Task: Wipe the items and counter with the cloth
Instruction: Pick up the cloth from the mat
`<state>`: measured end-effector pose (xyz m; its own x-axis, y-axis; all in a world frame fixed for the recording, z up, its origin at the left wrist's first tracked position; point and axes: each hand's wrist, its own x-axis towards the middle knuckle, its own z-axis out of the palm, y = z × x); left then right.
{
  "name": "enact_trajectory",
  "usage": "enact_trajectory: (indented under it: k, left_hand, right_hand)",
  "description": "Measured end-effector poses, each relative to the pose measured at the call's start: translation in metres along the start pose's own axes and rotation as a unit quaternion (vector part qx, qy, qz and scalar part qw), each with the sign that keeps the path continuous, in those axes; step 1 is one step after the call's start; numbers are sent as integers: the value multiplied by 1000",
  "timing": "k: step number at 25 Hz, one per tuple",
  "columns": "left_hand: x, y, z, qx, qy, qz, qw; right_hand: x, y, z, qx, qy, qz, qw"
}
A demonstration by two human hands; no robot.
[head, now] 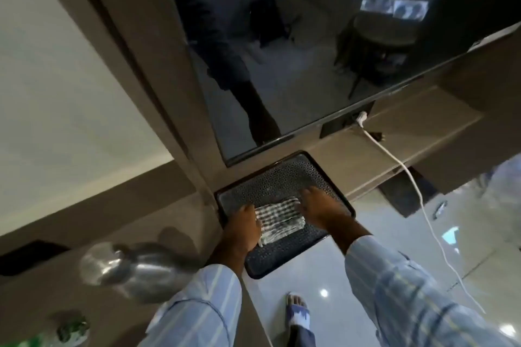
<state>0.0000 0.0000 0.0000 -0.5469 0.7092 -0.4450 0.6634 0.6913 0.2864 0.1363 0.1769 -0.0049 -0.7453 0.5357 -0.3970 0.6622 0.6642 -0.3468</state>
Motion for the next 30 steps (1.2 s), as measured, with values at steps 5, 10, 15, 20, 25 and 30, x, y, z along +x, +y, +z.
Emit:
enact_trajectory:
  k: [5,10,15,20,25,30]
  left_hand:
    - [36,0,28,5,-10,-65,998]
    - [29,12,9,-55,21,-53,997]
    - [-37,42,-62,-188,121,37,974]
    - [-128,72,-152,-335,248,108,903]
    - [-241,95,-213,-649,178,142,726]
    - [-283,-5,-270,-667,333,110,658]
  right_hand:
    - [24,0,29,-43,-49,-46,997]
    - [18,-13,7,-65,-38,-13,997]
    - [-47,-49,-70,22,-48,-39,998]
    - [-162,-116,-149,193,135,-56,970]
    - [-252,-233,-173,234,302,-170,908]
    - [-271,-298,-155,374,170,-285,866]
